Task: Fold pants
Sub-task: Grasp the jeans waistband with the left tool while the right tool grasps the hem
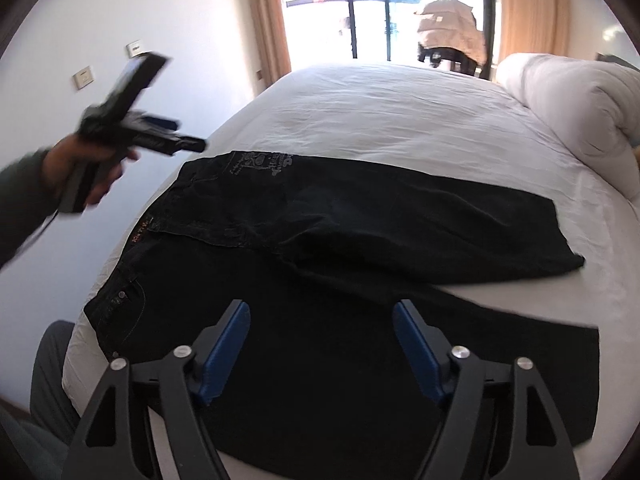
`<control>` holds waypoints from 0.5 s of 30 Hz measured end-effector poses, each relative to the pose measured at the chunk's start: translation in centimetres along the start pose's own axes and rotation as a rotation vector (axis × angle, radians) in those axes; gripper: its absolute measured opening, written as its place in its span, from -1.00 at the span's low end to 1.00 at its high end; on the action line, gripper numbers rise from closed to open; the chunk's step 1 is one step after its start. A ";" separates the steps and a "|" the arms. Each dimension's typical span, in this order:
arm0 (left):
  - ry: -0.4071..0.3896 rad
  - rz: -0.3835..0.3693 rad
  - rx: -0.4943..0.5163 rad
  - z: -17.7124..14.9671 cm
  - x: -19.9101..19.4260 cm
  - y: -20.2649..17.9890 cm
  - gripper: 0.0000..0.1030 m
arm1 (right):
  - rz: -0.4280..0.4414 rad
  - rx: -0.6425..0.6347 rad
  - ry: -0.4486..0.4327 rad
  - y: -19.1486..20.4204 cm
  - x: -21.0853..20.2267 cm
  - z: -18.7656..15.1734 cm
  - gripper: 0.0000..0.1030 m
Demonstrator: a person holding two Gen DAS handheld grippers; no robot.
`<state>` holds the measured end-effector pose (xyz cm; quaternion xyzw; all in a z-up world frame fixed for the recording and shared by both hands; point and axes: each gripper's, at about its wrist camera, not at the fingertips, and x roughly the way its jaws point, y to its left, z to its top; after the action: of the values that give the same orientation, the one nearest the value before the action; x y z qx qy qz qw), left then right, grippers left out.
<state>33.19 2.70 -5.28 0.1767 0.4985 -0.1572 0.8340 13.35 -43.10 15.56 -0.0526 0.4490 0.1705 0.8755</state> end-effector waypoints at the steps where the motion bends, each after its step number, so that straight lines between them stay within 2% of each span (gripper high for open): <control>1: 0.033 -0.020 0.014 0.8 1.5 0.8 1.00 | 0.012 -0.018 0.008 -0.5 0.7 0.4 0.40; 3: 0.091 -0.070 0.024 1.9 4.0 2.7 1.00 | 0.034 -0.042 0.026 -1.4 1.9 1.0 0.31; 5: 0.139 -0.116 0.040 2.6 6.1 3.5 1.00 | 0.060 -0.072 0.049 -2.3 3.4 1.8 0.30; 9: 0.228 -0.174 0.066 2.3 9.4 4.4 0.71 | 0.092 -0.099 0.085 -3.5 5.9 2.5 0.30; 15: 0.264 -0.255 -0.005 2.4 11.5 7.0 0.67 | 0.143 -0.098 0.117 -4.2 8.9 3.6 0.30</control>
<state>43.34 6.89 -13.47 0.1289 0.6225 -0.2357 0.7351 22.40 -43.93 10.23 -0.0731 0.4929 0.2510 0.8299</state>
